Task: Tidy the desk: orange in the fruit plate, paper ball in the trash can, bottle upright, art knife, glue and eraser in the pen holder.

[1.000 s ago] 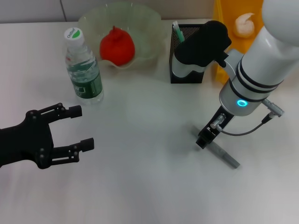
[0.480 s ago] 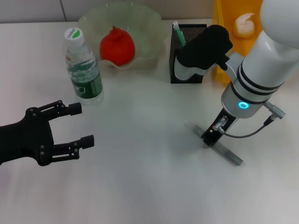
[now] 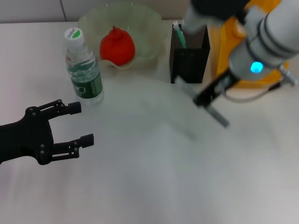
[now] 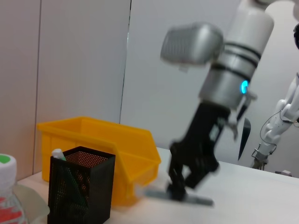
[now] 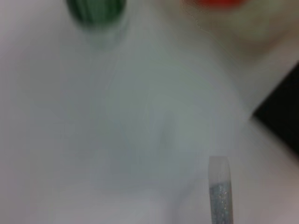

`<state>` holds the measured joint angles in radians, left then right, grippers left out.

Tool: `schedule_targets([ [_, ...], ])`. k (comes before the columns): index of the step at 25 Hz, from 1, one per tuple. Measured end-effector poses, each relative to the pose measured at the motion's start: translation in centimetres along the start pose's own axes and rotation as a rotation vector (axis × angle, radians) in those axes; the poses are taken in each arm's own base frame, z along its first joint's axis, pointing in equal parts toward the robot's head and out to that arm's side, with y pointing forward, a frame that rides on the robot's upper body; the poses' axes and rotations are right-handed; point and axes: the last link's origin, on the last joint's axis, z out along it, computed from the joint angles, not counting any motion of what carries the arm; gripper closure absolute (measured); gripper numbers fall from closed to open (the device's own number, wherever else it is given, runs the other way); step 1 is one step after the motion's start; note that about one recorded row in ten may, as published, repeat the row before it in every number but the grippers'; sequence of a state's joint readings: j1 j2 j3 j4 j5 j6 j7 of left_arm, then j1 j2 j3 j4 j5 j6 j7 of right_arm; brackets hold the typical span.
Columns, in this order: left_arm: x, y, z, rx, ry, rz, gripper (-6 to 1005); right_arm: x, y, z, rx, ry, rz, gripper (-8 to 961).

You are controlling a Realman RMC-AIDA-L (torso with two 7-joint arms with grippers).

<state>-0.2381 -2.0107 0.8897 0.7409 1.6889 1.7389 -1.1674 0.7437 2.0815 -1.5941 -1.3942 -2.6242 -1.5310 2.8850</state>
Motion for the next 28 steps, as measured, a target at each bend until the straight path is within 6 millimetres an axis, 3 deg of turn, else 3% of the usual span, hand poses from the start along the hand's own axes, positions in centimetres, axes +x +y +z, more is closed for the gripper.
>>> schedule_targets([
  [4,-0.1,0.0,0.1,0.008,0.0,-0.003,152,-1.7,-1.5,-2.9,0.056,-0.189,-0.007,815],
  [10,-0.4,-0.1,0.5,0.019,0.003,-0.016,152,-4.0,-3.9,-4.5,0.165,-0.447,-0.03,816],
  [16,-0.6,-0.2,0.9,0.035,0.006,-0.027,152,-5.0,-5.0,-2.5,0.25,-0.598,-0.049,815],
  [28,-0.8,-0.3,1.0,0.063,0.019,-0.033,152,-3.8,-5.2,2.7,0.254,-0.599,-0.022,821],
])
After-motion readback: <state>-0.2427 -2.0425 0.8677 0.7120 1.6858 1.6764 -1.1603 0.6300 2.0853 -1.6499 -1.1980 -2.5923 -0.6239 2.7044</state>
